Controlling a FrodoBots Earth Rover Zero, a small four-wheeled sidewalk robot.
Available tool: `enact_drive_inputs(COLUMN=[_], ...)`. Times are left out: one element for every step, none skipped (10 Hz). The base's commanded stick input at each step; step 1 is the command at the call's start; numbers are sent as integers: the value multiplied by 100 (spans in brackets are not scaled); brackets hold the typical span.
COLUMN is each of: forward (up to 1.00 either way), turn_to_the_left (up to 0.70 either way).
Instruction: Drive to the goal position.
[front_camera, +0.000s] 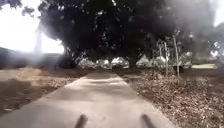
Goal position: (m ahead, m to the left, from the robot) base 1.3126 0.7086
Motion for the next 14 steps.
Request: enact_drive_inputs(forward=[70,70,70,70,70,70,70,70,70,70,70,70,70,70], turn_to_the_left=[0,0,0,0,1,3,6,8,11,13,16,18,21,23])
